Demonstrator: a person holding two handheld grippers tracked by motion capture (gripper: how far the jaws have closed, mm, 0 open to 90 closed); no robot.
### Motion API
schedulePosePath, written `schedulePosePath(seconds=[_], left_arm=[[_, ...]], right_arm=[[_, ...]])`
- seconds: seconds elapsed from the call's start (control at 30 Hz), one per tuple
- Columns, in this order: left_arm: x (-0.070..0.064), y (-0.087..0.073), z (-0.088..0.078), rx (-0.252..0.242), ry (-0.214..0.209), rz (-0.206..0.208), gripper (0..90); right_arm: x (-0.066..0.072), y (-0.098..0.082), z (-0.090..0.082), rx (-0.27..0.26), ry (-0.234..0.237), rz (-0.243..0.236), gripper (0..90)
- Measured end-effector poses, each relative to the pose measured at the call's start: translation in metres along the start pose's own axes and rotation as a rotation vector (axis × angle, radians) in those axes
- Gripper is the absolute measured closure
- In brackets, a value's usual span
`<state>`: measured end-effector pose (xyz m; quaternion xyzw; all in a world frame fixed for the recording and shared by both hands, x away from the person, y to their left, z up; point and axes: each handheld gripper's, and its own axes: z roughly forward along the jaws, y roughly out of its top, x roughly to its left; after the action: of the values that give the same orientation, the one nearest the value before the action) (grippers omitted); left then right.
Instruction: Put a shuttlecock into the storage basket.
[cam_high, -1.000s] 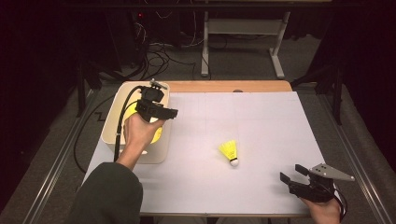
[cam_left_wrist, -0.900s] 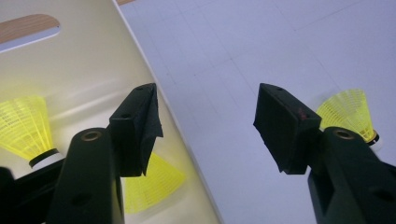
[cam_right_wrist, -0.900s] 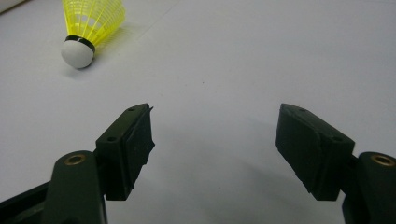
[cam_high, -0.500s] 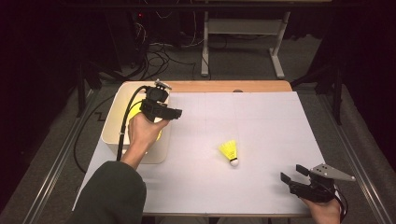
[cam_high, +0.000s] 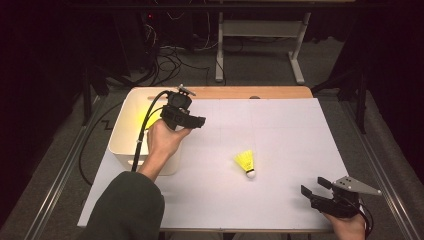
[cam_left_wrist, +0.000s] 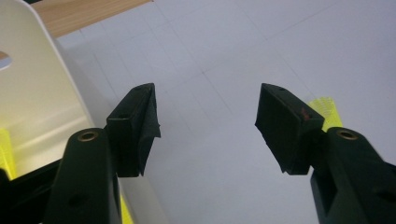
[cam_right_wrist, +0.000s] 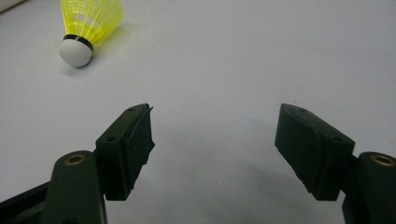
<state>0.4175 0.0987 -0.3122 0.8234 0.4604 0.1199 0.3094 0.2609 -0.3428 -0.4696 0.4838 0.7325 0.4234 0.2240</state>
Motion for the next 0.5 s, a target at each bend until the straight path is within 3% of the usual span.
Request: schedulePosePath(seconds=[0.5], left_arm=[[-0.016, 0.000, 0.014, 0.009, -0.027, 0.018, 39.7]], right_arm=[[0.000, 0.000, 0.000, -0.001, 0.002, -0.004, 28.2]])
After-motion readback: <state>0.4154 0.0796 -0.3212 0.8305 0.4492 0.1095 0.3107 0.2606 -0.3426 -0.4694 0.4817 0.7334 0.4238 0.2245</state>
